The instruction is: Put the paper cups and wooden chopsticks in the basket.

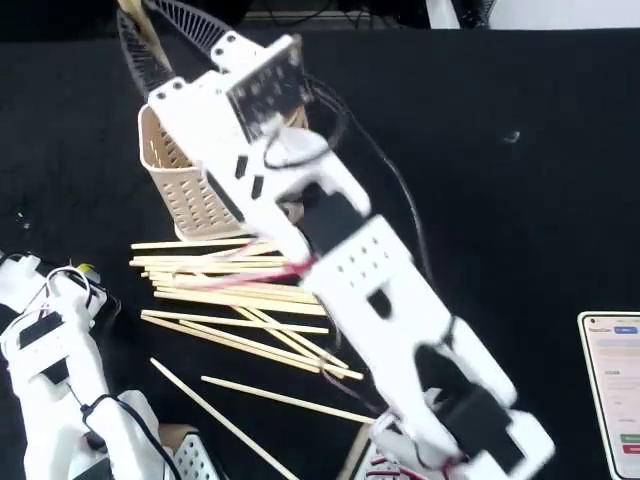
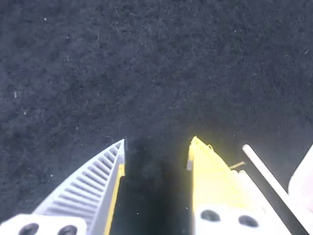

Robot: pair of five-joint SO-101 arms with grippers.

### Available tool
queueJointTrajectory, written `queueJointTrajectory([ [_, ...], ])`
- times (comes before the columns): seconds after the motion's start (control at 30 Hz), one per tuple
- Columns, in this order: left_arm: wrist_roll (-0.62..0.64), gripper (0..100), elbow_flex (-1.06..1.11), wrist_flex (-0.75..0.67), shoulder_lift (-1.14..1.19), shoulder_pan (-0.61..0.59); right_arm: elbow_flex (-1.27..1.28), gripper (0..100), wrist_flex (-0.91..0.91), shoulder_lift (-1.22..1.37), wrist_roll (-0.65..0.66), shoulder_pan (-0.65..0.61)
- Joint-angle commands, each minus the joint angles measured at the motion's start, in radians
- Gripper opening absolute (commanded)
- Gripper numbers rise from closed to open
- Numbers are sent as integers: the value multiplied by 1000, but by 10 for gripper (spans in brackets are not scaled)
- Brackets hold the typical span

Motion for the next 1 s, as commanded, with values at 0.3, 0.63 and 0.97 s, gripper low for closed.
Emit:
queueJointTrajectory([
  [0.3,-12,213,-7,-18,-3,12,-73,115,166,137,-15,23],
  [0.63,-12,213,-8,-18,-5,7,-64,131,571,-168,-78,25],
  [0.97,3,213,-18,-17,-12,-101,298,135,1238,-447,-84,-192],
])
